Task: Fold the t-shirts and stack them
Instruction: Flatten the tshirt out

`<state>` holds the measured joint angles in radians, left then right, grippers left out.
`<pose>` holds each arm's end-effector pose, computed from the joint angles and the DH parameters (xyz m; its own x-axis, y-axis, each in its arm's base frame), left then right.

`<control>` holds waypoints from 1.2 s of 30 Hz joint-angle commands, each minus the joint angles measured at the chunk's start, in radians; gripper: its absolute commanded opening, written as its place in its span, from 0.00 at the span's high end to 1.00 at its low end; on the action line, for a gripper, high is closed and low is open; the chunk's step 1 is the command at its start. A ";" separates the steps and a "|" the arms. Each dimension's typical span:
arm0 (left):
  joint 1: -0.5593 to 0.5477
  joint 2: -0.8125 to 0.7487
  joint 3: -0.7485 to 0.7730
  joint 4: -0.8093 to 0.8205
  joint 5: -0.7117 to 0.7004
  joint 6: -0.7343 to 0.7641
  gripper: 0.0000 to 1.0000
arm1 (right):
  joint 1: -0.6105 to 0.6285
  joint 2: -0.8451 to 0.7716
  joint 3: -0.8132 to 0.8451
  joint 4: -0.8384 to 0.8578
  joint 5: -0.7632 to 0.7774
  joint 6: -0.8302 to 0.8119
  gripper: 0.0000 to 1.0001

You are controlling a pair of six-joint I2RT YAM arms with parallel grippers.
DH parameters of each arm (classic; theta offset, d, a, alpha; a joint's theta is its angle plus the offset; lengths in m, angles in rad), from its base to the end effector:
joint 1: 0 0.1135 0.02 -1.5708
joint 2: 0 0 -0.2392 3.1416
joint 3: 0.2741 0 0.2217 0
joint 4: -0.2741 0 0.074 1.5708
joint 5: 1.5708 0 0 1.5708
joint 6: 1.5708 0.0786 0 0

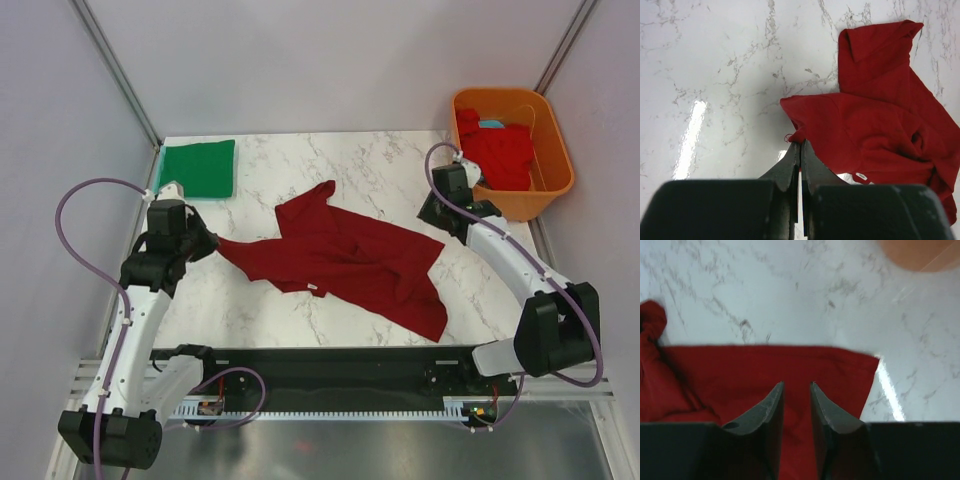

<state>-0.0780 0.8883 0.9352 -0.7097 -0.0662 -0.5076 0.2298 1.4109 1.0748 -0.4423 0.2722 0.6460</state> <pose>0.1995 -0.0104 0.2753 -0.5486 -0.4436 -0.7087 -0.2757 0.8962 -0.3476 0.3065 0.0500 0.2308 -0.5658 0.4631 -0.6822 0.3852 0.8800 0.2779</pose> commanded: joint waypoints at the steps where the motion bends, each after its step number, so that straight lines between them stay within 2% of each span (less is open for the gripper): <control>1: 0.006 -0.005 -0.015 0.027 0.091 -0.006 0.98 | 0.094 -0.076 -0.086 -0.113 -0.047 -0.014 0.61; 5: 0.007 -0.005 -0.029 0.033 0.100 0.000 0.98 | 0.184 -0.151 -0.222 -0.119 -0.053 0.055 0.46; 9: 0.007 -0.005 -0.035 0.044 0.117 -0.002 0.98 | 0.246 -0.164 -0.299 -0.078 -0.042 0.076 0.44; 13: 0.006 -0.003 -0.038 0.049 0.128 -0.003 0.98 | 0.270 -0.106 -0.311 -0.012 -0.019 0.054 0.44; 16: 0.006 -0.006 -0.041 0.049 0.123 -0.003 0.98 | 0.273 -0.058 -0.296 0.002 -0.001 0.032 0.51; 17: 0.007 -0.009 -0.041 0.049 0.120 -0.003 0.98 | 0.272 -0.046 -0.289 -0.001 0.019 0.024 0.67; 20: 0.006 -0.020 -0.039 0.046 0.072 0.014 0.98 | 0.270 0.005 -0.228 -0.041 0.155 -0.009 1.00; 26: 0.007 -0.074 -0.024 0.016 -0.104 0.026 0.98 | 0.266 0.131 0.045 -0.153 0.415 -0.109 1.00; 31: 0.007 -0.107 -0.024 -0.011 -0.150 0.037 0.98 | 0.246 0.281 0.293 -0.077 0.437 -0.250 1.00; 36: 0.009 -0.118 -0.041 -0.025 -0.113 0.034 0.98 | 0.186 0.486 0.479 -0.047 0.389 -0.337 1.00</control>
<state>-0.0780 0.7837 0.8936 -0.7258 -0.1581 -0.5064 0.4473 1.8011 1.4731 -0.5117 0.6430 0.4007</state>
